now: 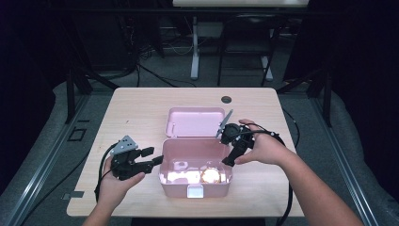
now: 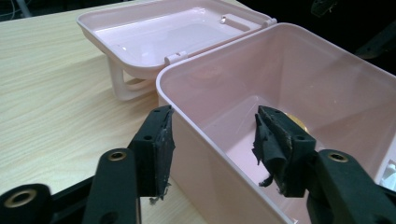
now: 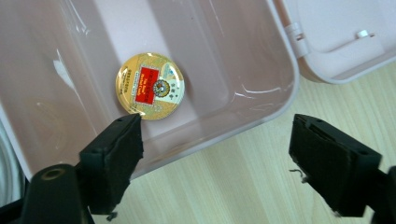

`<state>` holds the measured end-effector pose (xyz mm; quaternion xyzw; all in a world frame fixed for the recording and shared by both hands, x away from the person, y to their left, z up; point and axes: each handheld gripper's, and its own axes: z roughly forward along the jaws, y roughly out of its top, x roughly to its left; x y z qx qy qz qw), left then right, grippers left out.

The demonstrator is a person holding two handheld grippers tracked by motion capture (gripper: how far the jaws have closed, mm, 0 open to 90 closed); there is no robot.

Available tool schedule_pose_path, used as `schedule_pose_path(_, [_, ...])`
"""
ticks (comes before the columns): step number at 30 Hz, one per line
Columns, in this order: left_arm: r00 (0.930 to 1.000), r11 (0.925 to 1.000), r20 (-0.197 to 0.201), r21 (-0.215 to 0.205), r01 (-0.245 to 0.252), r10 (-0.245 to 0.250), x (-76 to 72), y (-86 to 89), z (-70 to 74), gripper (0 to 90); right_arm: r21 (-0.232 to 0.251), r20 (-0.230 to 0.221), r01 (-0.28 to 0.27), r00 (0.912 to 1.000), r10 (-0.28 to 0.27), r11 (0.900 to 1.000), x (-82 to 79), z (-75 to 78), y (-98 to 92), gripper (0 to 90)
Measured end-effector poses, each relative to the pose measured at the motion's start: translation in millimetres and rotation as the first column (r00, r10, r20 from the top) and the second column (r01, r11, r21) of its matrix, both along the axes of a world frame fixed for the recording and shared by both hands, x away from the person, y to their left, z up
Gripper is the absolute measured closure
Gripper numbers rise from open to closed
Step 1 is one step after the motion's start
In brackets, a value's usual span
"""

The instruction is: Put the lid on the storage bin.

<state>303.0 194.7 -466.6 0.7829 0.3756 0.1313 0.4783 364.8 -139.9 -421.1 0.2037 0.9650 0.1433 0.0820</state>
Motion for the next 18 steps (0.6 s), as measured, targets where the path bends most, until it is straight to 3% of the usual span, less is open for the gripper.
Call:
schedule_pose_path(9, [0.9997,0.9995,-0.015,0.024,0.020,-0.020,-1.2,-2.3,-2.3,60.5,0.150,0.020,0.064,0.9975,-0.068,0.987,0.8,-0.8,-15.8,28.5])
schedule_pose_path(18, [0.9990,0.9987,-0.033,0.041,0.031,-0.030,0.2,-3.7,-5.5,65.7,0.226,0.061,0.094,0.9920,-0.111,0.970,-1.8,-6.0,-25.4,37.0])
